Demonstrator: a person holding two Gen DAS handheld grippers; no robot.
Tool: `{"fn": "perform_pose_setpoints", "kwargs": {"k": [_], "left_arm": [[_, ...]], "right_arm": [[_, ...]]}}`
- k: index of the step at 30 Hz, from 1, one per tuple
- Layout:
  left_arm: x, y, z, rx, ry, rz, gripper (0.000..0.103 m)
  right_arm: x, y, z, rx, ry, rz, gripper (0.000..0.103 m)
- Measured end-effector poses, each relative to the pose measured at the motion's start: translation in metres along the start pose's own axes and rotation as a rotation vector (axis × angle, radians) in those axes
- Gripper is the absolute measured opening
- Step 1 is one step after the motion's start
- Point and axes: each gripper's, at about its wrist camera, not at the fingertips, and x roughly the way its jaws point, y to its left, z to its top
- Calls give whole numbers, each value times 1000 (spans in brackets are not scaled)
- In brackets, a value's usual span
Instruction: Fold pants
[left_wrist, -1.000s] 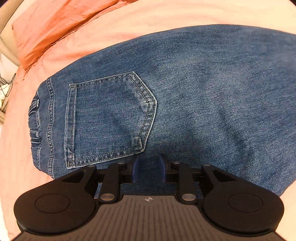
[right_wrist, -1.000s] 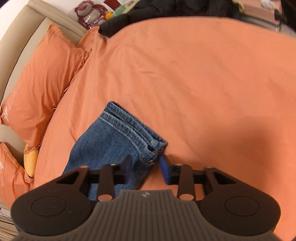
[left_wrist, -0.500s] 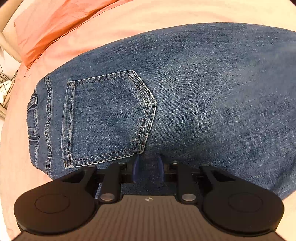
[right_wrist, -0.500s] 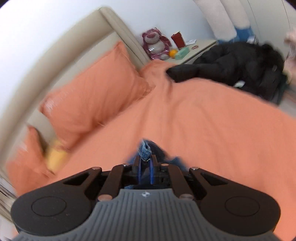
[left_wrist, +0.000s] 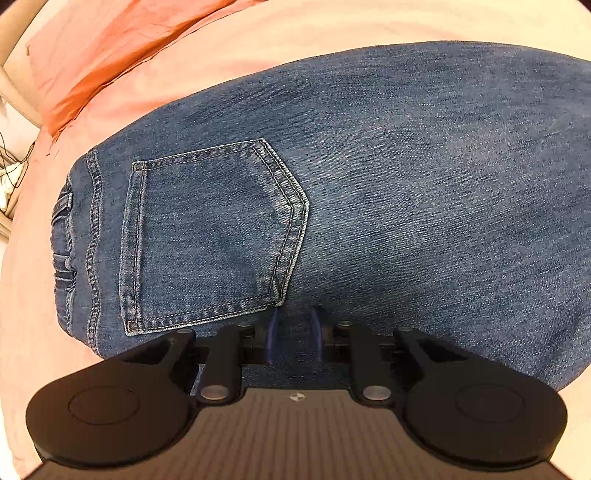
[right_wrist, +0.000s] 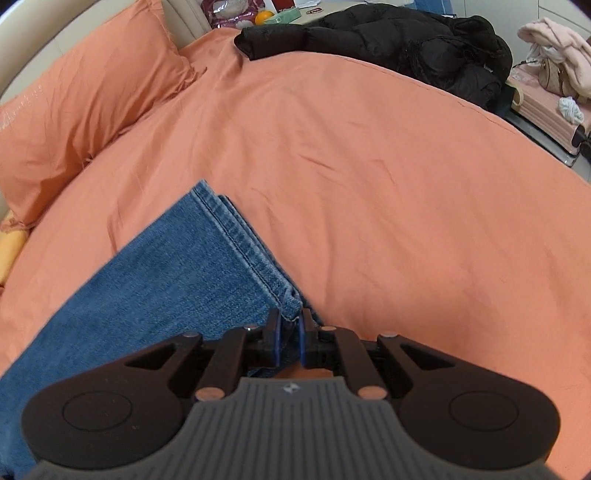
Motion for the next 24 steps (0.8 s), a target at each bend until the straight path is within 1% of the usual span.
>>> {"fn": "perform_pose_setpoints", "kwargs": {"k": [3, 4, 5, 7, 8, 9, 11, 12, 14, 16, 18, 20, 21, 22, 24], "left_arm": [[1, 2, -1, 3, -2, -4, 22], [0, 2, -1, 4, -4, -5, 23], [-1, 4, -1, 4, -7, -4, 25], [-7, 10, -5, -13, -24, -21, 27], [-11, 14, -8, -29, -36, -30, 34], [-16, 18, -12, -52, -51, -44, 42], [-32, 26, -21, -117, -90, -84, 46], [-39, 29, -27, -153, -108, -117, 48], [-52, 35, -42, -236, -141, -202, 53], [-61, 37, -57, -317, -163, -282, 54], [-64, 37, -68, -428, -164, -359, 54], [-57, 38, -80, -550, -154, -451, 55], [-54, 35, -84, -596, -151, -470, 55], [-49, 32, -87, -633, -146, -469, 55], [-36, 23, -90, -663, -105, -447, 54]], "right_arm": [[10, 10, -4, -63, 7, -62, 3], [12, 15, -5, -94, 0, -98, 9], [12, 17, -5, -119, -4, -125, 18], [4, 15, -5, -120, -10, -121, 24], [-4, 12, -5, -105, -21, -103, 26], [-11, 7, -6, -88, -28, -87, 31], [-25, -1, -10, -53, -31, -51, 36], [-30, -5, -14, -34, -29, -31, 36], [-37, -12, -21, 7, -27, 8, 36], [-40, -17, -27, 44, -29, 39, 36], [-40, -18, -34, 66, -28, 54, 36], [-39, -17, -41, 83, -28, 56, 36], [-38, -15, -44, 89, -26, 60, 36], [-38, -13, -47, 90, -25, 61, 36], [-39, -8, -51, 82, -24, 63, 36]]}}
